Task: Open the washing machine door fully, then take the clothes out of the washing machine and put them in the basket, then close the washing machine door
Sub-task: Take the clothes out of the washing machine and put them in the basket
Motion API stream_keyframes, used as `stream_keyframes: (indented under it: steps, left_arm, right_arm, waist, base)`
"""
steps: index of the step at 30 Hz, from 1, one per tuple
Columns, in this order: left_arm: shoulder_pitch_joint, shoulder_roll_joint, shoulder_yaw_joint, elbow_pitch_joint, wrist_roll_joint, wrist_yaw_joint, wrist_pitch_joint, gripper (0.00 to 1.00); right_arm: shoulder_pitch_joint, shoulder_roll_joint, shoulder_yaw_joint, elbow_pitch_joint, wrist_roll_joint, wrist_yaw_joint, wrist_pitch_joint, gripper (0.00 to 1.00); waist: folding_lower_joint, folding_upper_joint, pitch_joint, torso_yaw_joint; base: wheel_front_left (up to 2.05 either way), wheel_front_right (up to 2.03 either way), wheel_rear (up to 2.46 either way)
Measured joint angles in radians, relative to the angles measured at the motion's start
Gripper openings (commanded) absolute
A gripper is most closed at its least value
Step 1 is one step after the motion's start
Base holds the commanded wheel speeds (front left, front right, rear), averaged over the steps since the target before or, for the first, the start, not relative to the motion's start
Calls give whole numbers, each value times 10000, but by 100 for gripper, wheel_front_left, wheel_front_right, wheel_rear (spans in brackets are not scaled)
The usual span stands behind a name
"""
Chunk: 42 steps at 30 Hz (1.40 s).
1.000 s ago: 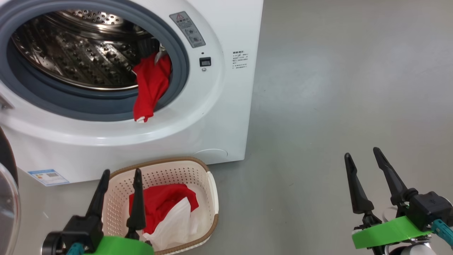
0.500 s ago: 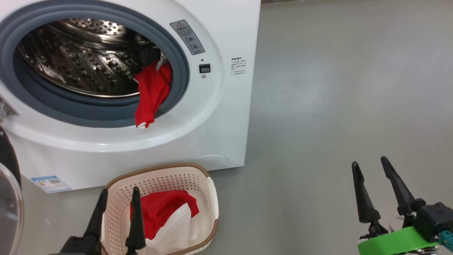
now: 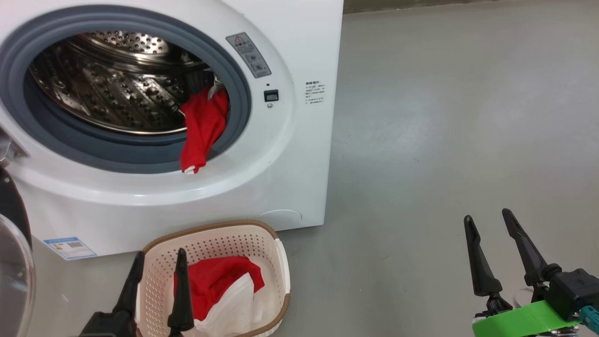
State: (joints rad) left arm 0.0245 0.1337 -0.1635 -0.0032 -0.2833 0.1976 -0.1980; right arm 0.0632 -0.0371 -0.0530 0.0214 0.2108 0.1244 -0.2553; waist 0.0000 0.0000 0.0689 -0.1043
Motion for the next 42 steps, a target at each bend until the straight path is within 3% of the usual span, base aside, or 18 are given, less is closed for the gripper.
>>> stream_keyframes:
  steps: [20,42]
  left_arm:
    - [25,-2,-69,58,-355,27,-17,100]
    - [-3025,82,261,1381,-890,-535,-253,100]
  right_arm:
    - [114,2,107,-61,0,0,0,100]
    - [-790,-2,401,-188,4,0,0,100]
  waist:
    - [0,0,487,243]
    - [0,0,2492,49]
  base:
    - [0,0,0]
    - [0,0,0]
